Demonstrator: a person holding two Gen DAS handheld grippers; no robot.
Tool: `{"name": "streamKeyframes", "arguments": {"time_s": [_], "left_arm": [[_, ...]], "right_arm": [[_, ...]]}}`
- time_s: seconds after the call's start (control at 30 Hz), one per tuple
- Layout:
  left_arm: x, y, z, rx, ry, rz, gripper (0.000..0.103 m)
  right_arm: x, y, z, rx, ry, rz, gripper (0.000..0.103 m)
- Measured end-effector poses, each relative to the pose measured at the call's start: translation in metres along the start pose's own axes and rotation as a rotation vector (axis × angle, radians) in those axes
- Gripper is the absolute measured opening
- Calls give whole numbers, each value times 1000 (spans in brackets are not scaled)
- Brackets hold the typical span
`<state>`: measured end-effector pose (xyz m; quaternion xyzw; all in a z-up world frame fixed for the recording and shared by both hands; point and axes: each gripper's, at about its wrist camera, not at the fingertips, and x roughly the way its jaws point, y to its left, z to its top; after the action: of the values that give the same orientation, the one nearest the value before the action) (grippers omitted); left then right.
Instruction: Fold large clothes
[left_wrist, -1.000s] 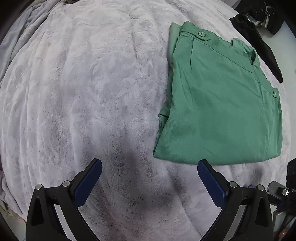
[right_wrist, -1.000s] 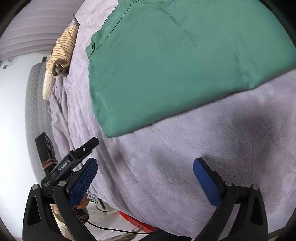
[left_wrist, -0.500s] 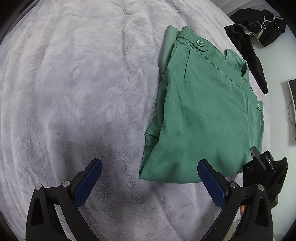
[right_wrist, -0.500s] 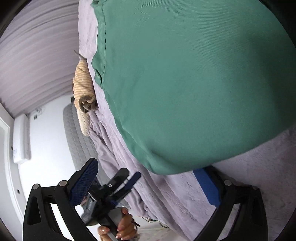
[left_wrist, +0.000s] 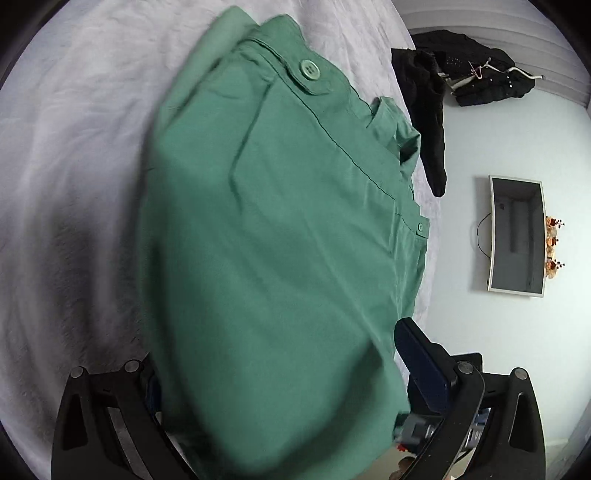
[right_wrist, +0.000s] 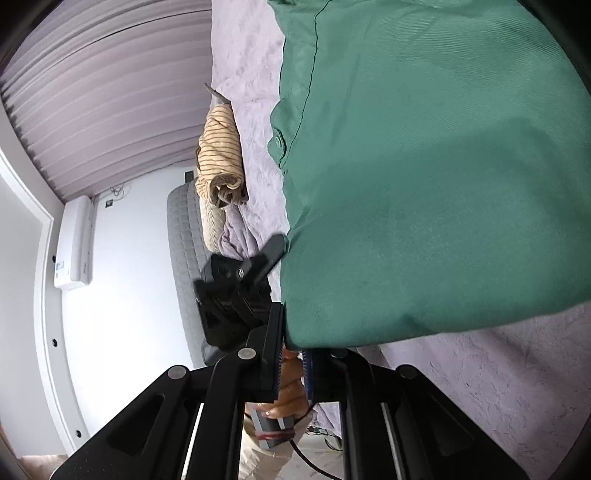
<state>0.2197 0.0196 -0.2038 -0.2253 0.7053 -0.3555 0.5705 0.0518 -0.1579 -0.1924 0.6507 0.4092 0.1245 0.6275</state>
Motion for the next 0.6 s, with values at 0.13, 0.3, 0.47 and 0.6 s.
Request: {"name": "streamKeyframes", "arguments": {"time_s": [0.13,0.3,0.47,0.6], "left_arm": [[25,-18,8,89,16,215,42],[18,-38,3,182,-46,266,25],[12,-73,-6,259,-127,321,21],[-1,-109,-17,299,-175,271,17]], "right_arm": [[5,-4,-6,-40,90,-152,14],[-30,18,-7,-228,125,-347,14],[-79,38,30,-420,-76,-606,12],[-55,-11,61,-399,24,-753,6]]}}
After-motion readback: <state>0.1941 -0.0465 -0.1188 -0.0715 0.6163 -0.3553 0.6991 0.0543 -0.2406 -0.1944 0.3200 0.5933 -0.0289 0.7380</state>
